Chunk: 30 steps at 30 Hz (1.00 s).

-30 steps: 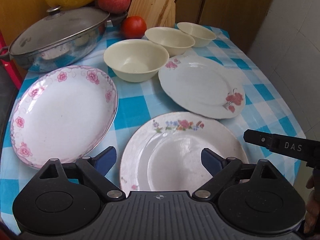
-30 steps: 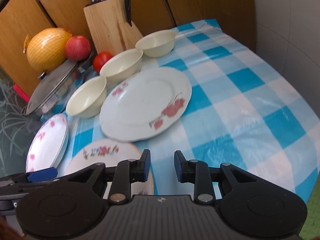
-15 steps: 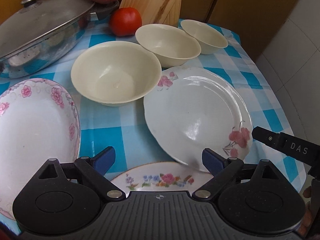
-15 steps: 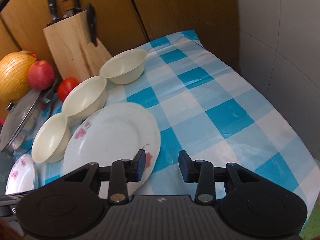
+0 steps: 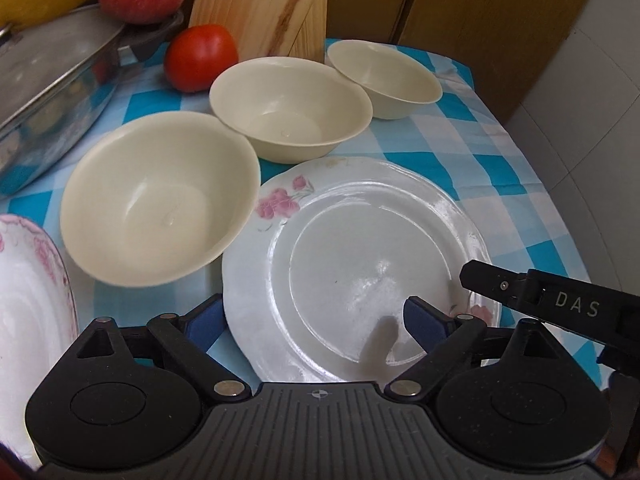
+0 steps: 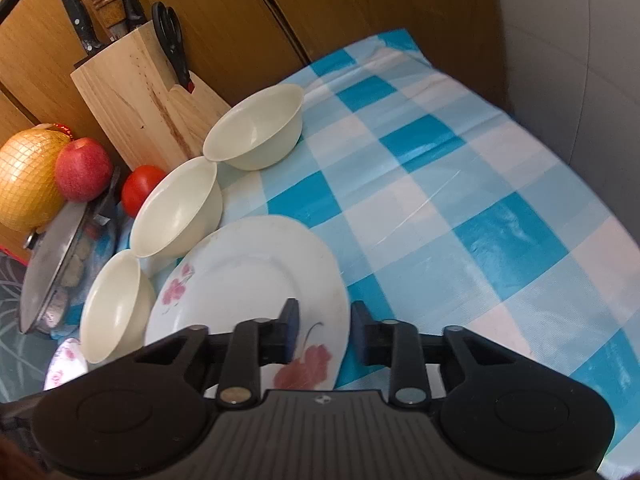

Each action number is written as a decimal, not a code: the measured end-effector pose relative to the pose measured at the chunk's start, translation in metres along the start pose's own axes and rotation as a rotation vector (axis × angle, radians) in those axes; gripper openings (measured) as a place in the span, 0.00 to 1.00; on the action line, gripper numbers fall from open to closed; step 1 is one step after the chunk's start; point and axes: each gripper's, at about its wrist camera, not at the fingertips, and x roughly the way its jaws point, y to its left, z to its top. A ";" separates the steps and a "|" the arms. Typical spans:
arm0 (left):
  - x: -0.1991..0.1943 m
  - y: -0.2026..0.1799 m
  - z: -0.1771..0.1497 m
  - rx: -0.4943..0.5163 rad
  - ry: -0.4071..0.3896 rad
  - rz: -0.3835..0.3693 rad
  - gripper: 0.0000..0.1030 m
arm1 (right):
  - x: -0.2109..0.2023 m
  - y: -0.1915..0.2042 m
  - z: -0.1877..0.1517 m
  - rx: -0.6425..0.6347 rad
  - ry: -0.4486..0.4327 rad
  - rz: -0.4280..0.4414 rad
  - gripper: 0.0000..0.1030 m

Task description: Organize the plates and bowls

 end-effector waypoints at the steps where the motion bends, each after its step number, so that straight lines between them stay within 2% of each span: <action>1: 0.001 -0.002 0.000 0.009 -0.002 0.011 0.93 | -0.001 0.001 0.000 -0.011 0.006 -0.005 0.25; 6: 0.001 -0.011 -0.003 0.049 0.000 -0.004 0.91 | -0.014 -0.003 -0.007 -0.064 0.018 -0.065 0.24; 12: -0.002 -0.025 -0.011 0.115 0.011 -0.072 0.89 | -0.033 -0.030 -0.013 -0.015 0.013 -0.069 0.23; 17: 0.004 -0.021 -0.002 0.079 -0.005 -0.031 0.91 | -0.032 -0.034 -0.013 0.006 -0.008 -0.061 0.25; 23: 0.010 -0.029 0.002 0.096 -0.018 -0.001 0.92 | -0.028 -0.023 -0.014 -0.048 -0.017 -0.066 0.28; 26: 0.012 -0.037 0.002 0.132 -0.026 -0.006 0.90 | -0.027 -0.027 -0.013 -0.036 -0.017 -0.057 0.26; 30: 0.013 -0.040 0.002 0.128 -0.027 0.007 0.90 | -0.027 -0.033 -0.010 -0.009 -0.017 -0.037 0.22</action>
